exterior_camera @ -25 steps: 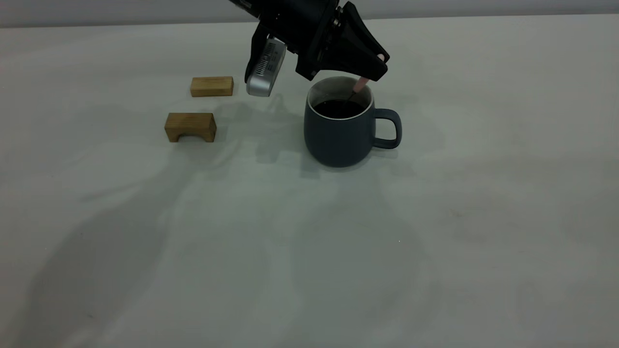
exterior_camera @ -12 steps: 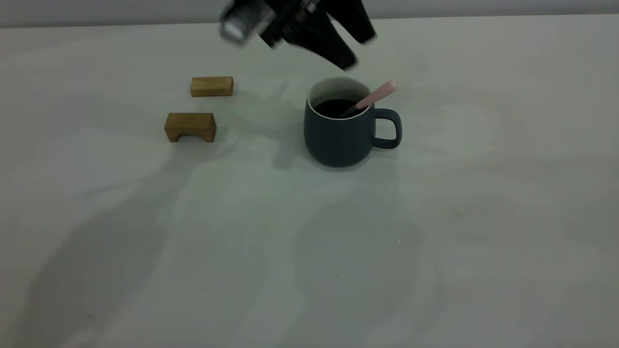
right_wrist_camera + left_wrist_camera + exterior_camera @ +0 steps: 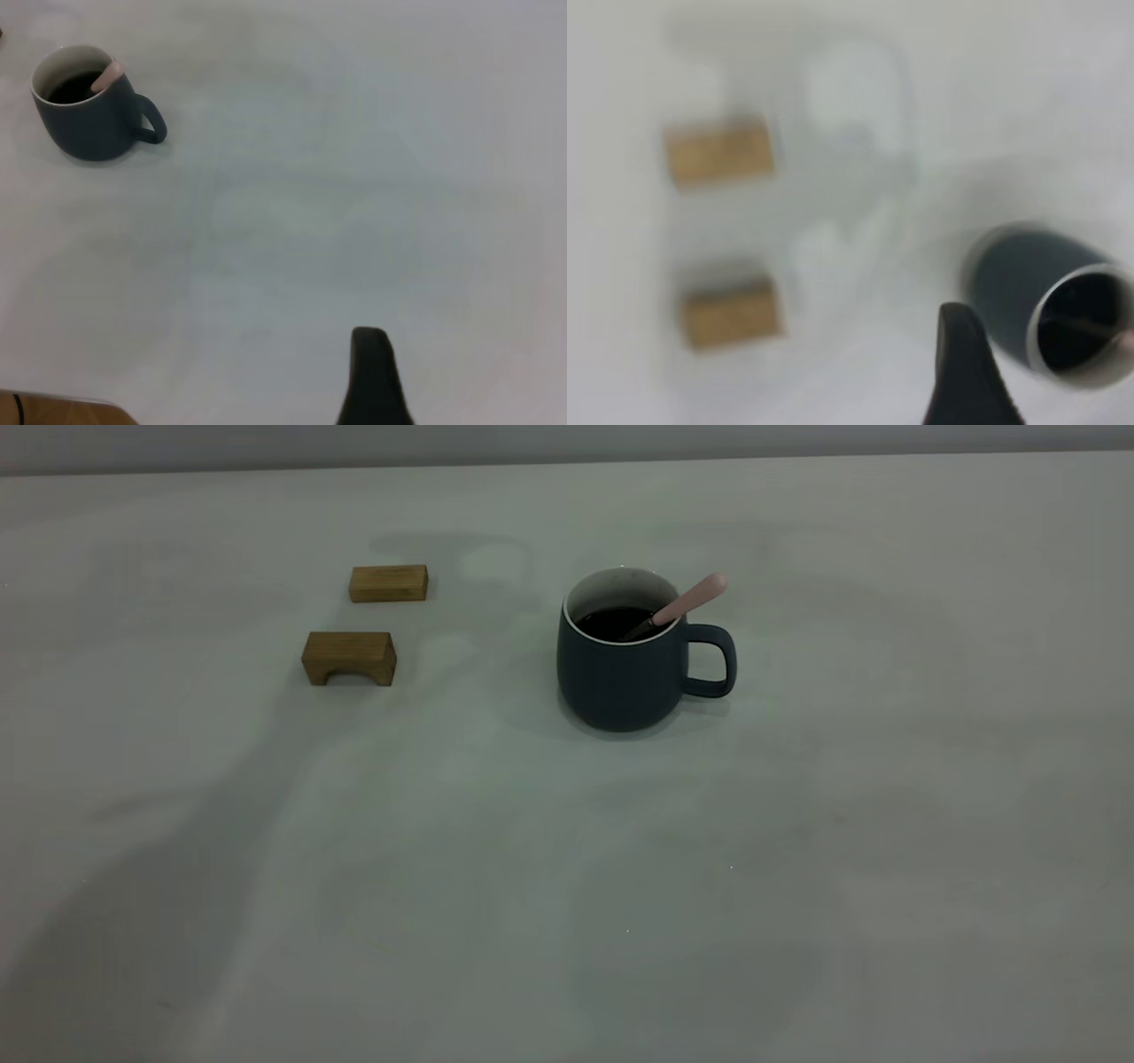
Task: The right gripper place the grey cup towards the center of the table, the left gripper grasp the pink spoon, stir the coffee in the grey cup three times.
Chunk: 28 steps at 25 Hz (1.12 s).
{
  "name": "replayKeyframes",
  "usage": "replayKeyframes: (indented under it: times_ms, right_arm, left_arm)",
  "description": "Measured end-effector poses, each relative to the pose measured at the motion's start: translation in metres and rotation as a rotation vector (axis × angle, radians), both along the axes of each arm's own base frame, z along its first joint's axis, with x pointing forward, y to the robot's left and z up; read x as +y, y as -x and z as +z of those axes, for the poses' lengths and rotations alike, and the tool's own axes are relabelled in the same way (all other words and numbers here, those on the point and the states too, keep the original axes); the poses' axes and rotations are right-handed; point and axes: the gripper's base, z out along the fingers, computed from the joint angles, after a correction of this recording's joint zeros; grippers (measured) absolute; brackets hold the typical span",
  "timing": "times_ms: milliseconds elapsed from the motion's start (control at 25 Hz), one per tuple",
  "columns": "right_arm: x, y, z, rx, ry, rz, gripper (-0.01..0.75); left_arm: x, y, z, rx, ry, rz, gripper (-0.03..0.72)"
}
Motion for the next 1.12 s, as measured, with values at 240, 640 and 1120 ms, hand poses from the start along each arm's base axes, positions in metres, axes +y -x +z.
replayKeyframes:
  times_ms: [240,640,1120]
  right_arm:
    - [0.000,0.000,0.000,0.000,0.000,0.000,0.582]
    - [0.000,0.000,0.000,0.000,0.000,0.000,0.582]
    - [0.000,0.000,0.000,0.000,0.000,0.000,0.582]
  left_arm:
    - [0.029,0.038,0.042,-0.051,-0.175,-0.095,0.522]
    - [0.101,0.193,0.082,-0.002,-0.330,-0.096,0.523]
    - [0.181,0.374,0.042,-0.077,-0.214,0.163,0.523]
